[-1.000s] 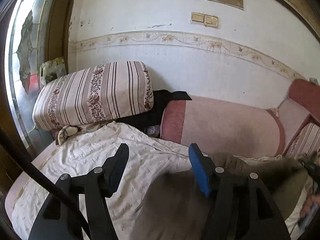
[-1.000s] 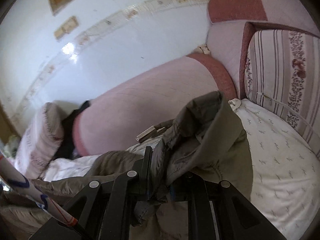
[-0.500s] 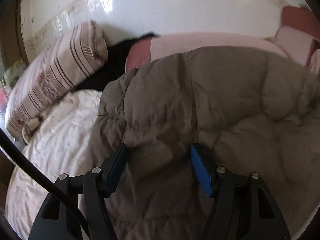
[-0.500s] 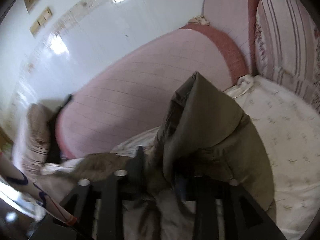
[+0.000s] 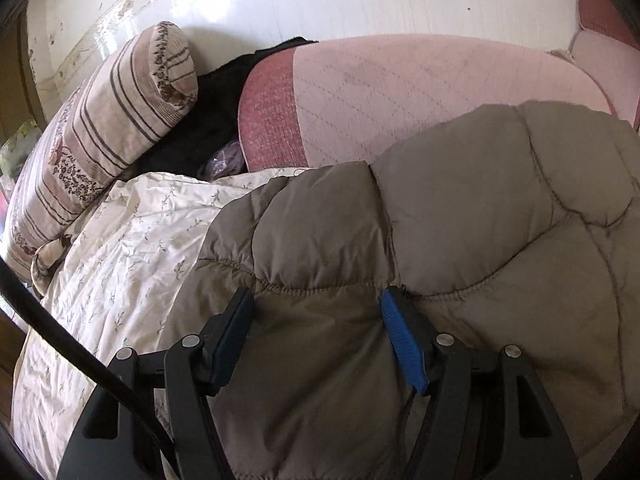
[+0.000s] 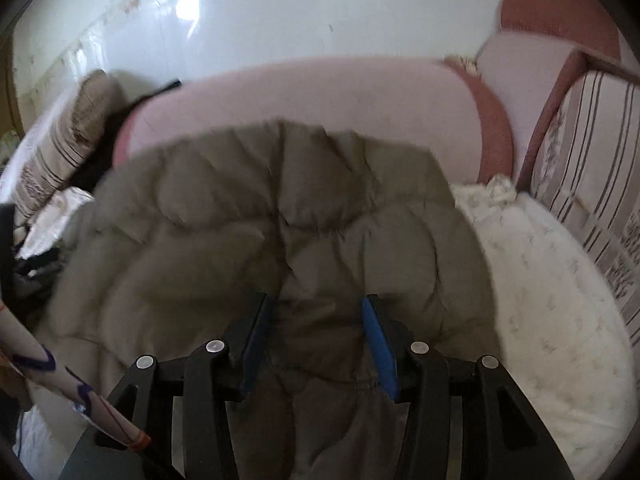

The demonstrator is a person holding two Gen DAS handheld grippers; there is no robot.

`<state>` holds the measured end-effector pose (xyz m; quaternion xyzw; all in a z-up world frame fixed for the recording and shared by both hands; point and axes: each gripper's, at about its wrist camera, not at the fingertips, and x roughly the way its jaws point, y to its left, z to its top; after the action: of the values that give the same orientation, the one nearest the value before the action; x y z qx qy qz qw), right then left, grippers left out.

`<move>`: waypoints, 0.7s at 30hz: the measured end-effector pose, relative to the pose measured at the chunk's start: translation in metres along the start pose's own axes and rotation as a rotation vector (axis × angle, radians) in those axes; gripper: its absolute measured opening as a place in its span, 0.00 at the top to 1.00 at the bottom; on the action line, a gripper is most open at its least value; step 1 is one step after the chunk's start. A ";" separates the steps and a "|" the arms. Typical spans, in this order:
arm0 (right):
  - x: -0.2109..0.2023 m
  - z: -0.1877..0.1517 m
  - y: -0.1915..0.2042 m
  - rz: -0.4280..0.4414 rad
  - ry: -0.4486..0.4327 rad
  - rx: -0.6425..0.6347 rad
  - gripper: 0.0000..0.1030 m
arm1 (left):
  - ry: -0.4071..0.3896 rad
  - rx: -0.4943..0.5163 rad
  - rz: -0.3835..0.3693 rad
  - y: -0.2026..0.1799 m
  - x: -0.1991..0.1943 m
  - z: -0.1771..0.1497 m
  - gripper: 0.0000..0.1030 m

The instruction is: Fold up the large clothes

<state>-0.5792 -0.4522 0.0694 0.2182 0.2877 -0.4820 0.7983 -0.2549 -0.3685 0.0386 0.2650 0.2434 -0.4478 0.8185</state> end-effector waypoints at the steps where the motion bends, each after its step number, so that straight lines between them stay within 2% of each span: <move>1: 0.009 -0.004 0.000 -0.007 0.013 -0.003 0.50 | 0.004 -0.001 -0.003 -0.001 0.003 0.000 0.36; 5: 0.032 -0.015 0.002 -0.025 0.018 -0.018 0.50 | 0.005 -0.009 0.005 -0.004 0.015 -0.001 0.36; 8: 0.042 -0.014 -0.005 -0.013 0.042 0.025 0.50 | 0.025 0.008 0.052 -0.010 0.023 0.002 0.35; 11: 0.037 -0.007 0.000 -0.053 0.079 0.025 0.50 | 0.056 0.043 0.121 -0.015 0.015 0.005 0.36; 12: 0.027 -0.006 0.001 -0.065 0.084 0.047 0.50 | 0.061 0.038 0.123 -0.012 0.006 0.005 0.36; 13: 0.012 -0.007 0.000 -0.049 0.078 0.081 0.51 | 0.067 0.020 0.098 -0.007 -0.006 0.003 0.38; 15: -0.019 -0.012 0.003 0.031 0.033 0.140 0.50 | 0.055 -0.032 -0.005 0.004 -0.043 -0.005 0.38; 17: -0.051 -0.018 0.015 0.057 -0.018 0.143 0.50 | 0.016 -0.064 -0.042 0.008 -0.081 -0.016 0.38; 21: -0.088 -0.037 0.051 0.120 -0.033 0.161 0.50 | 0.018 -0.086 -0.085 0.004 -0.131 -0.040 0.38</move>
<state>-0.5753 -0.3498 0.1045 0.2905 0.2211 -0.4586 0.8102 -0.3206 -0.2615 0.0934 0.2231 0.2809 -0.4687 0.8072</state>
